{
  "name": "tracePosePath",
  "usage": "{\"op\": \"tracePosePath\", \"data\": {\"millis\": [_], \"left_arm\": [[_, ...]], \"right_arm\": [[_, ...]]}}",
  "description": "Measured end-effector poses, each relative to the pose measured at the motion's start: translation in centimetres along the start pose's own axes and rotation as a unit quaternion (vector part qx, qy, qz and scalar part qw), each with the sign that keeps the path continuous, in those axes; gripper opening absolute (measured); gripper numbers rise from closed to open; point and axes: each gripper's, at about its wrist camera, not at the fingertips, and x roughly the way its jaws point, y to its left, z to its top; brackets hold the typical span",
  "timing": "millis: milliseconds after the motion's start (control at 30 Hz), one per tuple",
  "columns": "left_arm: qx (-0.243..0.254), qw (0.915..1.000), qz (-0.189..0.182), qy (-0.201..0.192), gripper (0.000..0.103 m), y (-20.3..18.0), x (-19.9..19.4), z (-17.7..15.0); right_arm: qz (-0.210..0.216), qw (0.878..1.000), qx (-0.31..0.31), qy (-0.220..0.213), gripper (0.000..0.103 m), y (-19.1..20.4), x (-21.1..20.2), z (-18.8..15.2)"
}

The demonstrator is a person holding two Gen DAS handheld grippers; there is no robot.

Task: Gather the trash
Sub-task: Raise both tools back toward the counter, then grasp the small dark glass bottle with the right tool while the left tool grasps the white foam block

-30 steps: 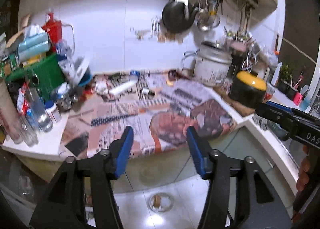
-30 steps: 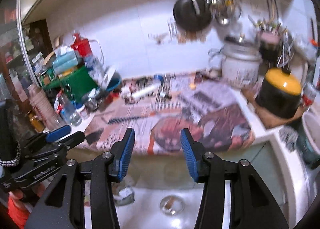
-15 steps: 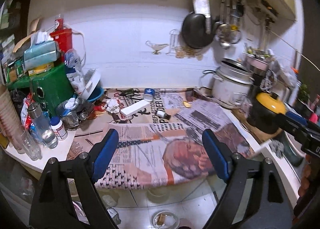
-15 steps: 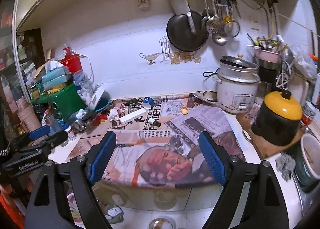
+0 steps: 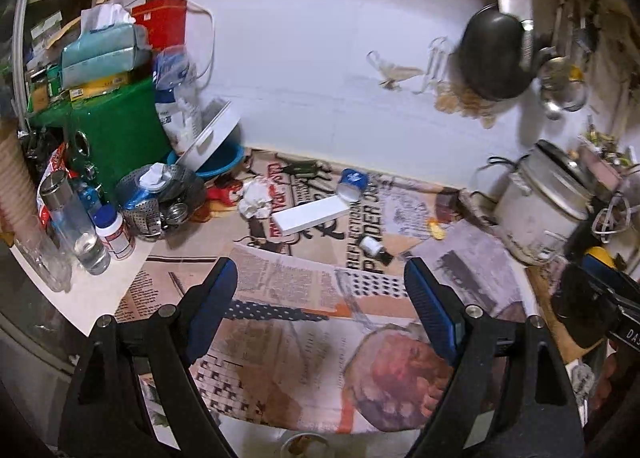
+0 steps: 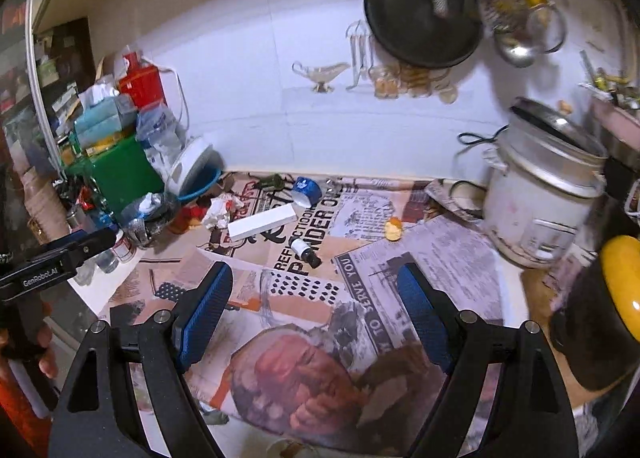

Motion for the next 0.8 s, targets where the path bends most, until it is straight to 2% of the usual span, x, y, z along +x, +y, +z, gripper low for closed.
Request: {"op": "tracePosePath", "data": {"millis": [100, 233, 400, 533, 667, 800], "left_arm": [[0.001, 0.9999, 0.012, 0.009, 0.085, 1.0, 2.2, 1.0], [0.002, 0.9997, 0.005, 0.025, 0.085, 2.8, 6.1, 2.5], [0.033, 0.9965, -0.040, 0.066, 0.085, 4.7, 12.9, 4.7], [0.074, 0.9884, -0.086, 0.101, 0.085, 5.3, 19.1, 6.1], [0.117, 0.9788, -0.113, 0.125, 0.085, 5.0, 25.5, 6.8], [0.136, 0.9680, -0.138, 0.160, 0.085, 4.5, 31.7, 6.7]], "right_arm": [[0.015, 1.000, 0.004, 0.018, 0.082, -0.1, 2.9, 0.7], [0.015, 0.999, 0.004, 0.043, 0.082, 0.5, 6.9, 1.5], [-0.004, 0.997, 0.015, 0.076, 0.082, 1.7, 12.0, 2.0], [-0.014, 0.992, 0.036, 0.117, 0.082, 2.3, 17.0, 2.1], [-0.035, 0.986, 0.046, 0.156, 0.082, 2.0, 22.4, 1.6], [-0.051, 0.981, 0.052, 0.181, 0.082, 1.0, 26.4, 1.0]]}}
